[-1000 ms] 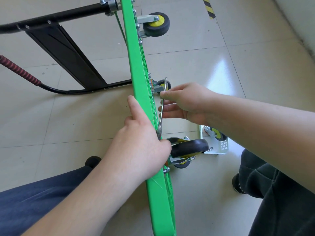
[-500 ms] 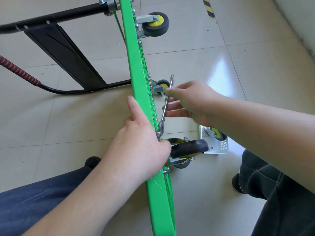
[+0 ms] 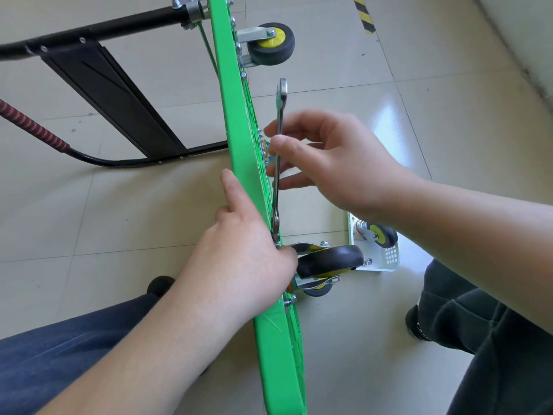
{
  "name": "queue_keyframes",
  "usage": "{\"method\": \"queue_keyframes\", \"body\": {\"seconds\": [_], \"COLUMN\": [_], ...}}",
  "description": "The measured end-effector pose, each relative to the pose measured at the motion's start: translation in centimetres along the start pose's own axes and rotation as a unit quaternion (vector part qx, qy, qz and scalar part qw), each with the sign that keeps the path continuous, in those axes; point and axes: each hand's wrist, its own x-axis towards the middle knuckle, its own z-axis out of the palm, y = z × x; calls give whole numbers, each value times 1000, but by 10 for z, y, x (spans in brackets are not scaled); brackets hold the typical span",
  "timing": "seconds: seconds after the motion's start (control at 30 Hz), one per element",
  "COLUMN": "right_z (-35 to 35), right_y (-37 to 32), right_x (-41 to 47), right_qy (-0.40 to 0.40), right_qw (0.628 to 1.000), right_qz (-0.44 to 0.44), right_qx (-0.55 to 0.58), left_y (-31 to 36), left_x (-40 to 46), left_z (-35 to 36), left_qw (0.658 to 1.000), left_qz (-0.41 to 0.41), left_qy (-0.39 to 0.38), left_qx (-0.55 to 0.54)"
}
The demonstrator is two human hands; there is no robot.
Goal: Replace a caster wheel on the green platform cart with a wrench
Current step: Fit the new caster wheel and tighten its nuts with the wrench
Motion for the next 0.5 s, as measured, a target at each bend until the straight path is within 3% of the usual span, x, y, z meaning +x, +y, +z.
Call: {"method": "queue_keyframes", "body": {"seconds": [0.23,0.5], "right_z": [5,7], "right_y": [12,30], "right_x": [-2,19], "right_qy": [-4,38], "right_qw": [1000,976], "right_qz": [29,195], "right_qx": [5,93], "left_y": [1,1], "left_x": [0,-1], "left_z": [0,-1], "left_qw": [1000,1000], "left_qz": [-5,-6], "left_qy": [-4,-9], "left_qx": [0,-1]}}
